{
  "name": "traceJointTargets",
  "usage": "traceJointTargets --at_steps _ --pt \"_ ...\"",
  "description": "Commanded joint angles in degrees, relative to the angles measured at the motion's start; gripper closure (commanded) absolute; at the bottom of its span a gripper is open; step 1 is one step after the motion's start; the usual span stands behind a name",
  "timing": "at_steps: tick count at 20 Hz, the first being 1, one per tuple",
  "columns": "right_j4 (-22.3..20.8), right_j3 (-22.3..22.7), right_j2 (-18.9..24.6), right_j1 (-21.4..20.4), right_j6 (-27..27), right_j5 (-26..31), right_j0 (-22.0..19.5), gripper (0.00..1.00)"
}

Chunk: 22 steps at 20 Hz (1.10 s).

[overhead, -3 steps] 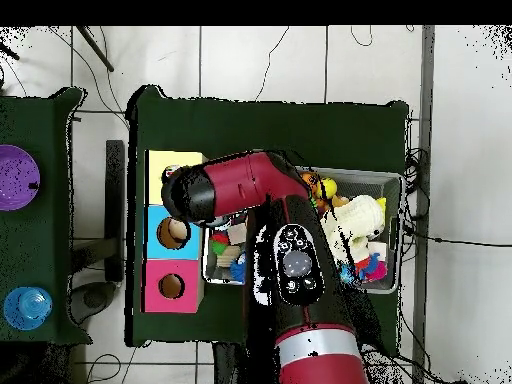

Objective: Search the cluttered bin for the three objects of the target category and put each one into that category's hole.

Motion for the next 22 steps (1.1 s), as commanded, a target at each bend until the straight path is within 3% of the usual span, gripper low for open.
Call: traceJointTargets --at_steps 1,11,22 --pt "-3.26 -3.06 -1.69 -0.64 -4.37 8.54 -0.43 1.0" --pt "-3.2 -5.31 -2.42 -0.14 -3.77 10.43 0.1 1.0" --pt "-3.88 -3.78 -6.48 -0.56 4.26 3.65 2.36 1.0"
